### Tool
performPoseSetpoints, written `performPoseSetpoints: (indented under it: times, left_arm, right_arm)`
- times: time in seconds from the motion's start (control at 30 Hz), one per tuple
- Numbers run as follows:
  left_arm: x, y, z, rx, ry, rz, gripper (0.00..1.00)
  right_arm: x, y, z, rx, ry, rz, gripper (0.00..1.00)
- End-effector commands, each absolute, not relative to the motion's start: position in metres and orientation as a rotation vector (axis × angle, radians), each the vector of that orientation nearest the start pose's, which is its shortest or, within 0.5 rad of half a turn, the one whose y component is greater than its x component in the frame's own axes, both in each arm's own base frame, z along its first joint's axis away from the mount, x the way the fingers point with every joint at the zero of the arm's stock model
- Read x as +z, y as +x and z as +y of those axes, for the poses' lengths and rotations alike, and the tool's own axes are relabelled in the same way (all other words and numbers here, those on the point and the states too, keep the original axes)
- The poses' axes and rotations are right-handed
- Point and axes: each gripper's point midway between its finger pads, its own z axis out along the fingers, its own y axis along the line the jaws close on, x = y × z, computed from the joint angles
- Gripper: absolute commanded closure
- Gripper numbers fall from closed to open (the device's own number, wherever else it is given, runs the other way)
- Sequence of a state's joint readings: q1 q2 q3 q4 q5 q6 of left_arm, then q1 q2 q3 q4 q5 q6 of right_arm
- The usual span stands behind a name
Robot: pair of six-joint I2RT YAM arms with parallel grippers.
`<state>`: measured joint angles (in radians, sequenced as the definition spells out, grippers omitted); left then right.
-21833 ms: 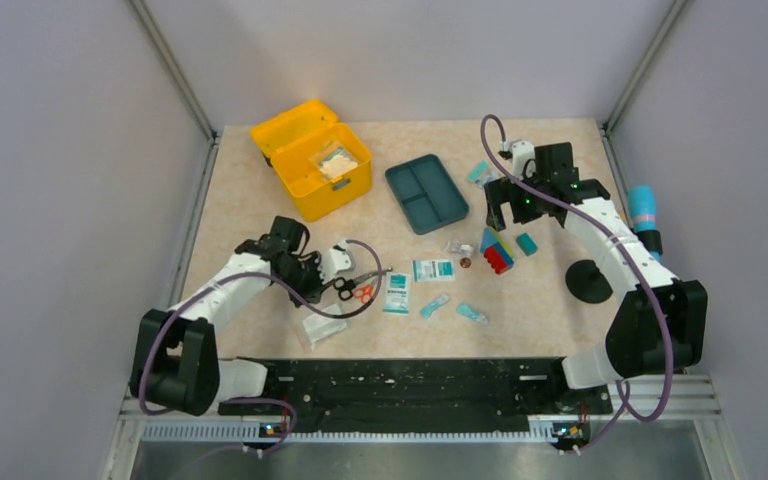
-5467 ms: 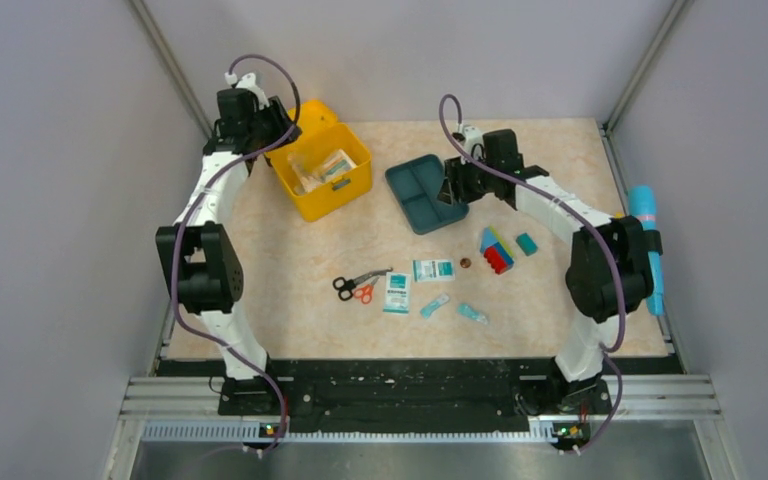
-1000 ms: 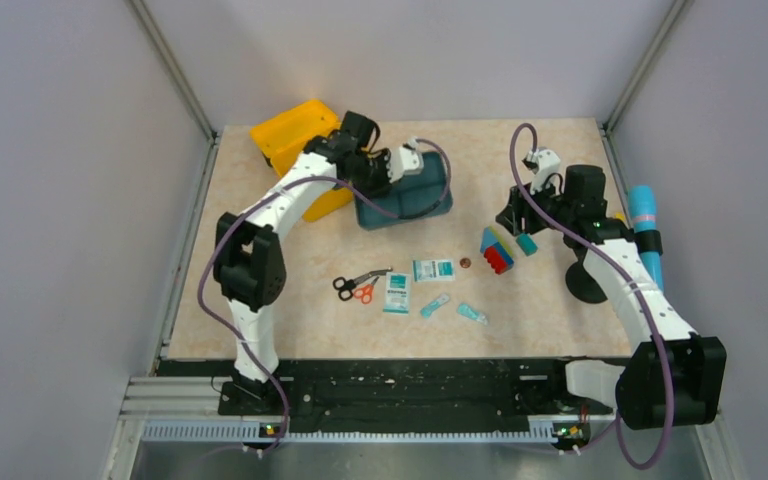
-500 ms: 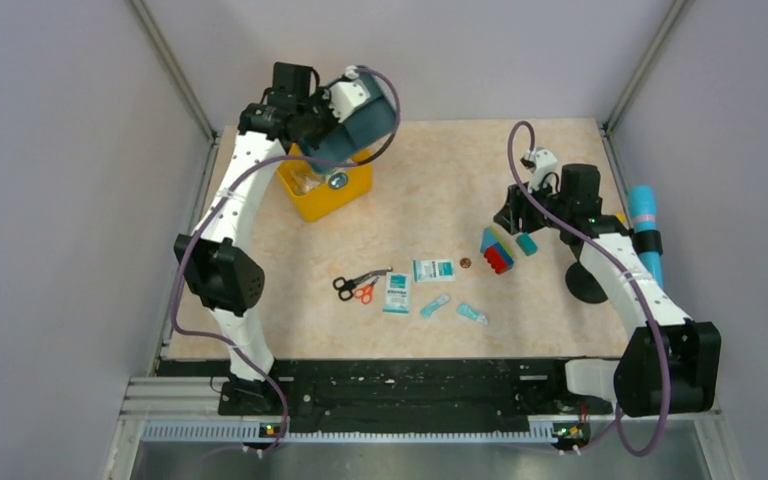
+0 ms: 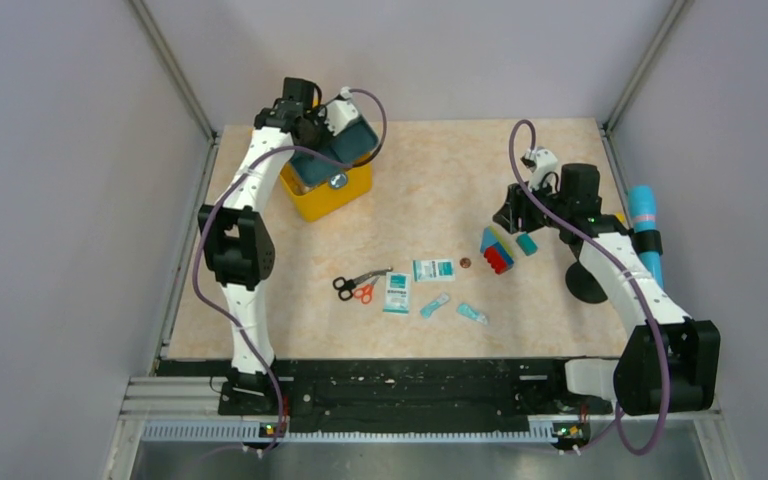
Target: Organize the medicine kit
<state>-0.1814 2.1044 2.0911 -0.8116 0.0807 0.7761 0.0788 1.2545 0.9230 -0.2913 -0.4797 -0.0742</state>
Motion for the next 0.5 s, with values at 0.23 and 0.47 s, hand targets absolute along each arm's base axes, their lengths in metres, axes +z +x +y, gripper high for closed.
performPoseSetpoints:
  times: [0.23, 0.47]
  left_arm:
    - [0.207, 0.547, -0.066, 0.179, 1.142, 2.081, 1.00]
    - [0.212, 0.522, -0.077, 0.053, 1.183, 2.067, 1.00]
  right_arm:
    - [0.172, 0.347, 0.108, 0.533, -0.439, 2.104, 0.49]
    - [0.165, 0.347, 0.109, 0.535, -0.439, 2.115, 0.48]
